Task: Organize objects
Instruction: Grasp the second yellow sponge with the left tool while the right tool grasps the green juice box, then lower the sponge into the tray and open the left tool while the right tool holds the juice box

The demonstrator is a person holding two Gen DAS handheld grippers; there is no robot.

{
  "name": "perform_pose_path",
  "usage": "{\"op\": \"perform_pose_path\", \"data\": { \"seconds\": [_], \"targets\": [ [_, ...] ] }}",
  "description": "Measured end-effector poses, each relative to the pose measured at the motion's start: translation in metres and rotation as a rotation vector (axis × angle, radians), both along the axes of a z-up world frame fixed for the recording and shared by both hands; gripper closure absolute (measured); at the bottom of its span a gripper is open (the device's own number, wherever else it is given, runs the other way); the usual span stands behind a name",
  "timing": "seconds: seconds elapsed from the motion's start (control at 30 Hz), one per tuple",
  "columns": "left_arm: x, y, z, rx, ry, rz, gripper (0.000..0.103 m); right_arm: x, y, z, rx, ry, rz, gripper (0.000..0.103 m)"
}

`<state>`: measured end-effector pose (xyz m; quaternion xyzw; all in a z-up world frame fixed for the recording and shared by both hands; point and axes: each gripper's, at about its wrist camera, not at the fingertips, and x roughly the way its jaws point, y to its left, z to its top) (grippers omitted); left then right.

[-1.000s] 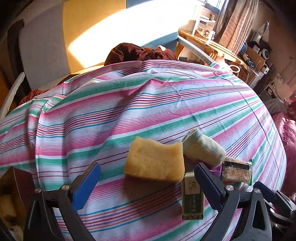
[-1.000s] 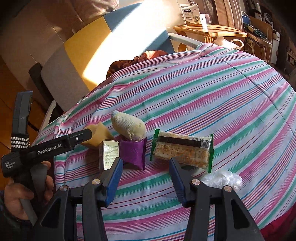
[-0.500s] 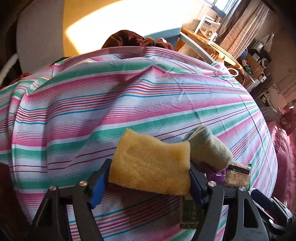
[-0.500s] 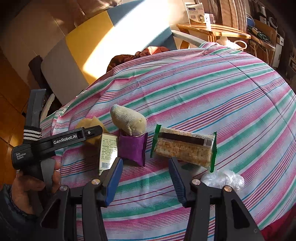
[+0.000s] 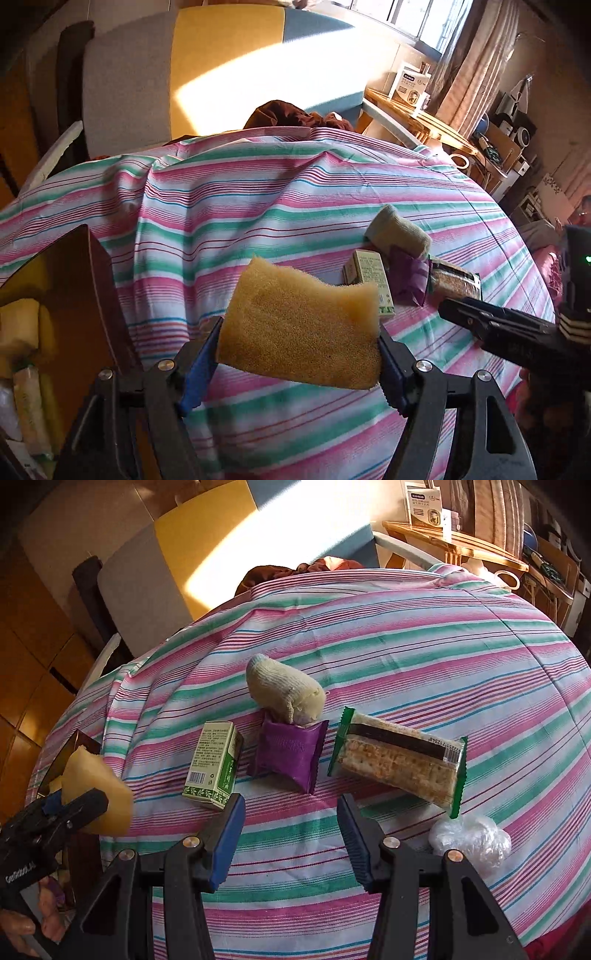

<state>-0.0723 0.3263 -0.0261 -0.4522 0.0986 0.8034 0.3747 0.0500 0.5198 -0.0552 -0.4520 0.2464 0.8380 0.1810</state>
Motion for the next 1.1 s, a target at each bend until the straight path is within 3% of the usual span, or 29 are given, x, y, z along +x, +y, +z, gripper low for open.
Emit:
{"op": "perform_pose_path", "data": {
  "seconds": [0.27, 0.73, 0.83, 1.1],
  "targets": [
    [0.046, -0.057, 0.019, 0.028, 0.079, -0.008, 0.027, -0.012, -0.024, -0.005, 0.003, -0.018, 0.098, 0.051],
    [0.045, -0.149, 0.027, 0.077, 0.093, 0.168, 0.027, -0.079, -0.034, -0.021, -0.011, -0.089, 0.082, 0.052],
    [0.045, -0.171, 0.031, 0.078, 0.128, 0.215, 0.028, -0.097, -0.035, -0.030, 0.016, -0.150, 0.076, 0.074],
    [0.034, -0.254, 0.028, 0.063, 0.141, 0.410, 0.030, -0.081, -0.076, -0.026, 0.093, -0.157, 0.197, 0.074]
  ]
}}
